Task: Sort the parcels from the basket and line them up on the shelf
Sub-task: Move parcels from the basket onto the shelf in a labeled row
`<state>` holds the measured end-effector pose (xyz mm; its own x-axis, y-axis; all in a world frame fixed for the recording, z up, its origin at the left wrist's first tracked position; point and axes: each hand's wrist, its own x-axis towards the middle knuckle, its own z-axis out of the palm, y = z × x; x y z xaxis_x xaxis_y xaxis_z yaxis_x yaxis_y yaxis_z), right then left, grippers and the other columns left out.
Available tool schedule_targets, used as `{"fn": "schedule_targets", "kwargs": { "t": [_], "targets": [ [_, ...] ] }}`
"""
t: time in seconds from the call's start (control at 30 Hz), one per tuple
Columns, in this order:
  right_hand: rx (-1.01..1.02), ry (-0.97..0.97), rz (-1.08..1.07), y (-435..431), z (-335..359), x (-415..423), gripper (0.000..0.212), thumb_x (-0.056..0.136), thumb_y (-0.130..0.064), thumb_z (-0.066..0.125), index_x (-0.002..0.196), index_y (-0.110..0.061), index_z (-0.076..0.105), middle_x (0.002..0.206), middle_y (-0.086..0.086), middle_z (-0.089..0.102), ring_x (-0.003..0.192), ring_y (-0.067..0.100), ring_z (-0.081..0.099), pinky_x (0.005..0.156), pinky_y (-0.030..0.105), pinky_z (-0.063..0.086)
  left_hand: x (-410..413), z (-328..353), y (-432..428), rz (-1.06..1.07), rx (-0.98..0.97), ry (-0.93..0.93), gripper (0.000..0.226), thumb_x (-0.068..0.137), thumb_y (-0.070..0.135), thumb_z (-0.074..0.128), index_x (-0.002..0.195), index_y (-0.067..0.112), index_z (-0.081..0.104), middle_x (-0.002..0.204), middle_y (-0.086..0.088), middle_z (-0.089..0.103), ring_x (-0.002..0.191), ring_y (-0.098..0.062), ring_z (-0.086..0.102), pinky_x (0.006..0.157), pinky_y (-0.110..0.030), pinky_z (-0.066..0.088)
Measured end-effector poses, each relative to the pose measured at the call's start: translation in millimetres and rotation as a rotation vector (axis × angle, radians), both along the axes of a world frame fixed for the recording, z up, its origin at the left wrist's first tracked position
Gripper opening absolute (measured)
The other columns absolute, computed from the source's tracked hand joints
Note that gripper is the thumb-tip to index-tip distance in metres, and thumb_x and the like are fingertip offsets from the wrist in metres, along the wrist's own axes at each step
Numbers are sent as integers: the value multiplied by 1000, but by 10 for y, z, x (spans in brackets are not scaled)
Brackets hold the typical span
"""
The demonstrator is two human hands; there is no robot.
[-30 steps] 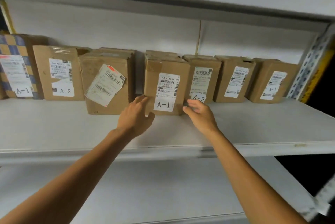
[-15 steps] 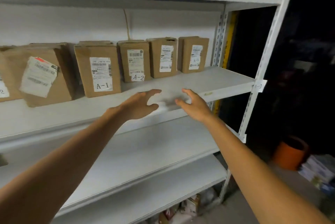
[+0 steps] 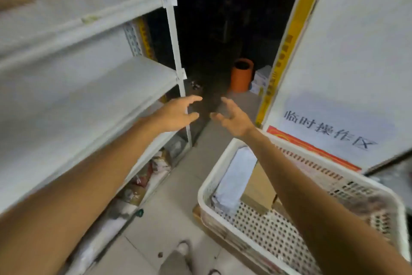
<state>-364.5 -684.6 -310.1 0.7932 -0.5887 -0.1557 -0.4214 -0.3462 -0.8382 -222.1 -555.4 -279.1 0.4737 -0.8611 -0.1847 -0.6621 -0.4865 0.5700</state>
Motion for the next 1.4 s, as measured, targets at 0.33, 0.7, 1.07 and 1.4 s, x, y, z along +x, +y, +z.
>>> {"fn": "schedule_targets", "kwargs": {
  "t": [0.33, 0.7, 1.07, 1.4],
  "targets": [
    [221, 311, -441, -335, -1189, -1467, 57, 96, -40, 56, 144, -15, 41, 150, 8, 42, 137, 26, 40, 102, 32, 35, -986, -1348, -956, -438, 157, 124, 52, 94, 16, 55, 144, 19, 40, 147, -4, 43, 132, -22, 43, 103, -30, 37],
    [443, 485, -569, -486, -2139, -2461, 55, 96, -41, 54, 141, -10, 45, 133, 14, 59, 113, 25, 59, 87, 31, 48, -1532, -2577, -1411, -689, 452, 204, 49, 97, 19, 52, 144, 18, 38, 150, -6, 37, 135, -26, 39, 104, -32, 36],
    [606, 472, -788, -862, -3241, -3503, 48, 98, -33, 54, 140, -12, 47, 135, 13, 56, 112, 24, 57, 81, 26, 41, -2524, -3402, -2020, -591, 542, 300, 45, 98, 14, 49, 142, 19, 41, 142, 1, 43, 130, -15, 42, 98, -25, 38],
    [851, 173, -1042, -1183, -4042, -3925, 51, 93, -16, 63, 138, -6, 41, 123, 6, 54, 106, 19, 54, 63, 2, 45, -2852, -4155, -2337, -346, 577, 361, 56, 98, 9, 47, 148, 27, 29, 113, 5, 52, 68, -11, 54, 40, -10, 37]
  ]
}}
